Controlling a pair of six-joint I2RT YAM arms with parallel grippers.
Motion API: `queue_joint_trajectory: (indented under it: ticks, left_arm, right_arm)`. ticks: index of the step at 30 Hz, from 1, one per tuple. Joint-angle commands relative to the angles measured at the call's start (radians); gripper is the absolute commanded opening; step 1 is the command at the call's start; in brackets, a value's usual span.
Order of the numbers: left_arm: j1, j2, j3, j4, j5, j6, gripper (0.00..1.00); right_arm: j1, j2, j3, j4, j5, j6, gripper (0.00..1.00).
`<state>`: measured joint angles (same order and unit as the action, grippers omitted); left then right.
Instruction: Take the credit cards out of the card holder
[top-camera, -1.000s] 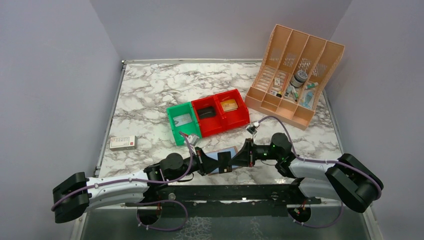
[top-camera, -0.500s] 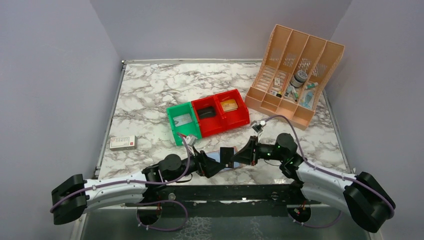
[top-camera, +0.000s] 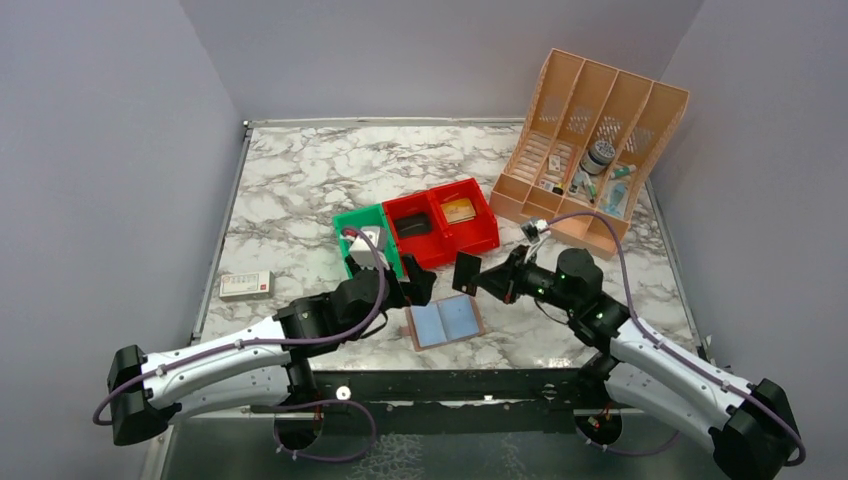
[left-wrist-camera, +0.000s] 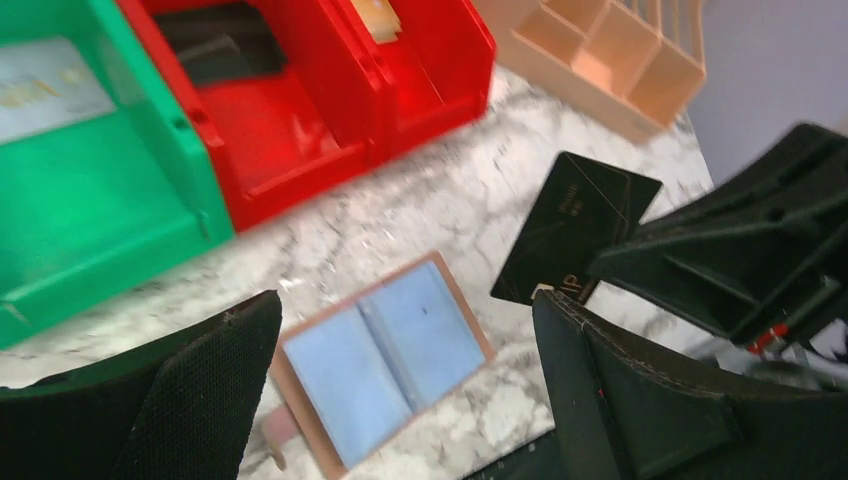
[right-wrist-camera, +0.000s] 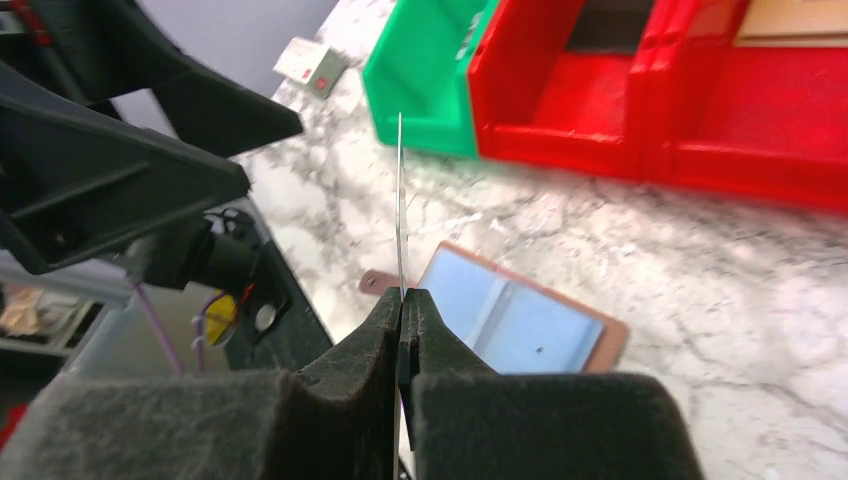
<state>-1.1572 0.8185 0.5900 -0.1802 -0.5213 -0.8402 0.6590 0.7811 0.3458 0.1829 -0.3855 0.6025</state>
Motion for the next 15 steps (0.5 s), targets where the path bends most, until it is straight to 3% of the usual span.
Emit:
queue_joint_trajectory:
  ticks: [1,7,15]
  left_arm:
    - [0.037,-0.001,0.072,-0.175,-0.238,0.029,0.99]
    - [0.303,0.050,0.186,-0.189,-0.064,0.174,0.99]
    - [0.578,0.032,0.085,-0.217,0.177,0.139,0.99]
  right_arm:
    - [-0.004,0.032,0.099,-0.126,0.154,-0.110,0.01]
    - [-0.004,0.116,0.227,-0.153,0.200,-0.230,0.01]
    - [-0.003,0.353,0.413,-0.114,0.155,-0.414,0.01]
